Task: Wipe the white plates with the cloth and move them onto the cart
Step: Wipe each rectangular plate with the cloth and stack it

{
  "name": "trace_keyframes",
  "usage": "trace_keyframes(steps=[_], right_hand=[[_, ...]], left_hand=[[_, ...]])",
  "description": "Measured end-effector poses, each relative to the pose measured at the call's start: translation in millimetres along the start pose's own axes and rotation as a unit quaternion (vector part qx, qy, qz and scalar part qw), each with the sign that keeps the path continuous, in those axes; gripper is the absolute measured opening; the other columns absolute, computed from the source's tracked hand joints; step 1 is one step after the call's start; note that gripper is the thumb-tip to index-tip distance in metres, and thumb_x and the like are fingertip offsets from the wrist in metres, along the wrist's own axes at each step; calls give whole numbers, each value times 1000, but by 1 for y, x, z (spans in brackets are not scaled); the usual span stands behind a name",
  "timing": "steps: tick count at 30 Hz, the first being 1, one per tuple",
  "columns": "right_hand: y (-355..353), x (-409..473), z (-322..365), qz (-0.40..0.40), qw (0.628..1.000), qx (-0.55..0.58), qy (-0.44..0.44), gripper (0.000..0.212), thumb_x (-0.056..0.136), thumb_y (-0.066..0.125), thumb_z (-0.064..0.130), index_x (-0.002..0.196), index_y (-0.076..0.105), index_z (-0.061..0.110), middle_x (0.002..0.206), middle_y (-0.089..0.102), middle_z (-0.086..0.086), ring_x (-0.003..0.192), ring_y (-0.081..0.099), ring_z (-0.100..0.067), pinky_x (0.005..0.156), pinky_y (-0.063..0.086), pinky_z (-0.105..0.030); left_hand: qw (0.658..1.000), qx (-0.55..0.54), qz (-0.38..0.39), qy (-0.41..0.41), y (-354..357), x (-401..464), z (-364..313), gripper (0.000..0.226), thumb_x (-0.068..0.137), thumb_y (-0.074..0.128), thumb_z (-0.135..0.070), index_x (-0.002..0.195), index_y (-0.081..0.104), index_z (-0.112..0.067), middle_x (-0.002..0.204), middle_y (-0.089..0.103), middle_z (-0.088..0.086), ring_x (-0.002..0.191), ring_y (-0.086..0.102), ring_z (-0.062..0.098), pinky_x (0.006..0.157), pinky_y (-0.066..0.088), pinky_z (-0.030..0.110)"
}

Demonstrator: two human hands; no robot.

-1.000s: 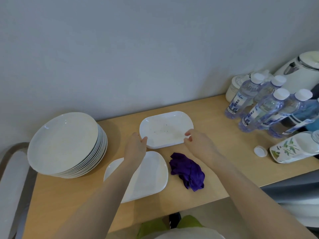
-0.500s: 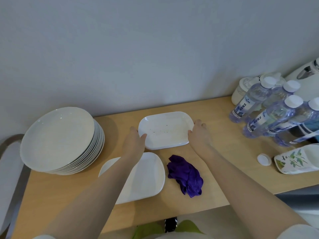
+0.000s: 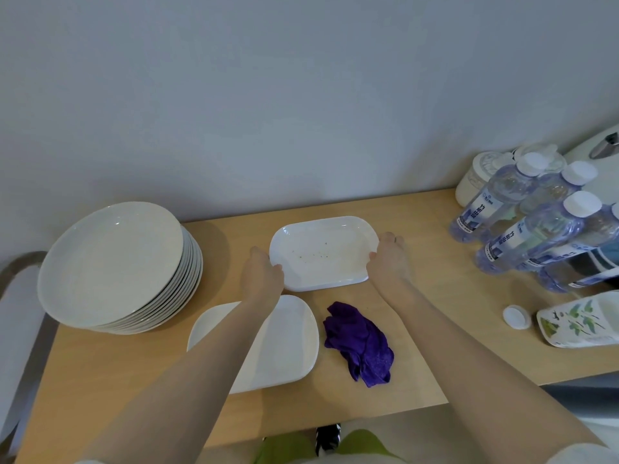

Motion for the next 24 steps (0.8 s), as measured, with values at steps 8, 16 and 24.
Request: trace_keyframes(steps=[8, 16, 24], right_hand=[[-26, -4, 3, -47, 995, 91, -10, 29, 94, 46, 3, 123, 45, -2, 130, 43, -16, 106, 53, -30, 75, 37, -28], [-30, -41, 26, -35, 988, 142, -50, 30, 93, 42, 1, 123, 43, 3, 128, 43, -11, 84, 46, -20, 67, 35, -28], [3, -93, 32, 17, 990, 135, -43, 22, 93, 42, 9, 113, 50, 9, 108, 55, -5, 82, 50, -19, 62, 36, -29]], left_hand=[[998, -63, 7, 2, -9, 2, -8, 20, 91, 58, -13, 100, 41, -18, 84, 47, -3, 68, 47, 10, 51, 34, 16], [978, -208, 6, -33, -48, -22, 18, 14, 88, 50, 1, 94, 45, -11, 85, 50, 2, 85, 56, 25, 64, 56, 35], [977, -210, 17, -30, -86, -64, 78, 15, 88, 56, -1, 86, 48, -13, 92, 56, 11, 81, 61, 25, 57, 50, 27]])
Point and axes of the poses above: each hand's wrist, its own x-axis towards the middle knuckle, its own y-axis out of the palm, z = x × y, the point moved 7 cm from there along x, towards the middle knuckle
